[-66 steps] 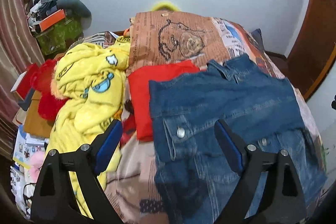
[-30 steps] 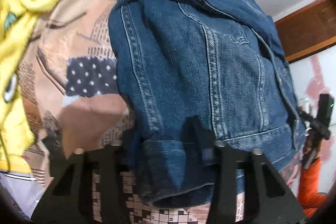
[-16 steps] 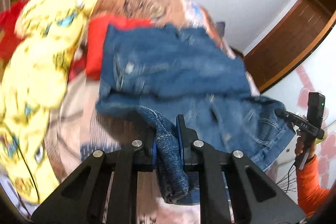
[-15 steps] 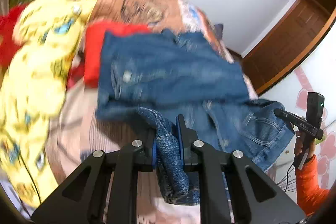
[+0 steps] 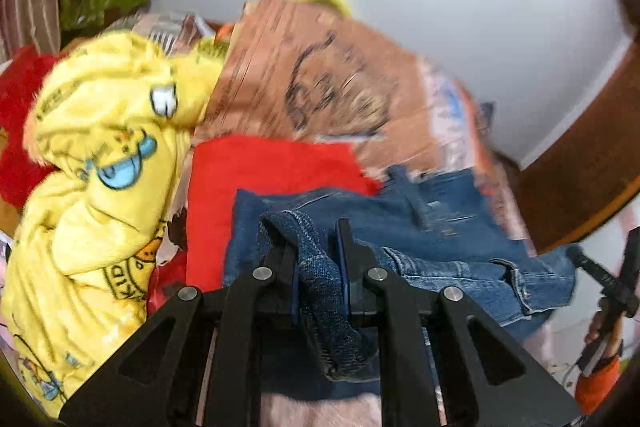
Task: Fold large clothes
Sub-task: 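Grasp the jacket hem with both grippers and lift it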
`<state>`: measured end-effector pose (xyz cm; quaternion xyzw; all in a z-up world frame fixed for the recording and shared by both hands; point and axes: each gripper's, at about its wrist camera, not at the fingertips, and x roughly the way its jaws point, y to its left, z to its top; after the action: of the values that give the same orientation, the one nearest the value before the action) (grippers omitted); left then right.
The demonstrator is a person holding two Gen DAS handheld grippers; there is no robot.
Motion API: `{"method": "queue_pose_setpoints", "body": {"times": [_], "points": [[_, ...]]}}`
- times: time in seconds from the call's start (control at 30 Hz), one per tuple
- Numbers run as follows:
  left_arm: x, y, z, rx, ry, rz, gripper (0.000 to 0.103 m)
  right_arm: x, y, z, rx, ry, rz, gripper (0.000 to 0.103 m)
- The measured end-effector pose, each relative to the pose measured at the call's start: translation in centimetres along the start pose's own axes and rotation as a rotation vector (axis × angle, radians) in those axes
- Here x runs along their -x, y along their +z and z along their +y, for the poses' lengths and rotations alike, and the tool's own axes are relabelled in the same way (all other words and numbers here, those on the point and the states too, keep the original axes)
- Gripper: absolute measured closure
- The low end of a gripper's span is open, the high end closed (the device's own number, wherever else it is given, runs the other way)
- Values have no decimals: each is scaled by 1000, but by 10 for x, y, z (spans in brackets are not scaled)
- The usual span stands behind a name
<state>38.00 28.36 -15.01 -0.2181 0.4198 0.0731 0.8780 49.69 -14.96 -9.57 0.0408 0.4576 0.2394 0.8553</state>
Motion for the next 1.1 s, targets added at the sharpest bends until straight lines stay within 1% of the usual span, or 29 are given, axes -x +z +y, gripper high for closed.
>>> {"method": "queue_pose_setpoints", "body": {"times": [0.07,0.17,0.2,0.3,0.4,0.43,0.47,0.53,0.57,0.6,0.63,0.67,0.7,0.77,0.83,1.0,1.1], "points": [[-40,-7,9,11,42,66,89,-27,-3,-12,-26,-15,32,94],[-75,-23,15,-14,82,136,87,-50,-11,-24,-39,-30,72,94],[-81,-27,16,-33,89,144,85,-53,-10,-28,-36,-29,76,94],[-86,-37,9,-135,124,121,83,-56,-16,-34,-9,-15,84,95],[-81,-37,2,-174,144,135,83,-43,-14,-32,9,-11,75,94],[-78,-36,1,-178,146,139,83,-37,-14,-30,19,-20,70,88],[-73,-35,0,-184,150,142,83,-35,-13,-28,28,-37,63,78],[-64,-32,-3,-194,156,143,80,-16,-12,-24,62,-158,7,67],[-56,-31,-4,-188,170,137,67,-7,-12,-23,69,-208,-25,67],[-48,-30,-4,-182,193,123,43,0,-14,-23,71,-232,-41,67],[-43,-29,-5,-181,204,103,36,13,-17,-23,75,-239,-53,67],[-29,-30,-6,-192,214,56,33,22,-20,-24,75,-221,-54,67],[-22,-30,-8,-210,226,36,33,28,-21,-25,73,-207,-53,67],[-10,-33,-11,-235,240,32,33,42,-29,-24,80,-191,-47,67],[3,-41,-17,-262,238,28,33,54,-40,-18,108,-176,-31,67],[21,-70,-40,-353,195,43,31,59,-59,6,173,-129,4,67],[17,-90,-56,-404,170,72,30,53,-70,23,219,-96,32,67]]}}
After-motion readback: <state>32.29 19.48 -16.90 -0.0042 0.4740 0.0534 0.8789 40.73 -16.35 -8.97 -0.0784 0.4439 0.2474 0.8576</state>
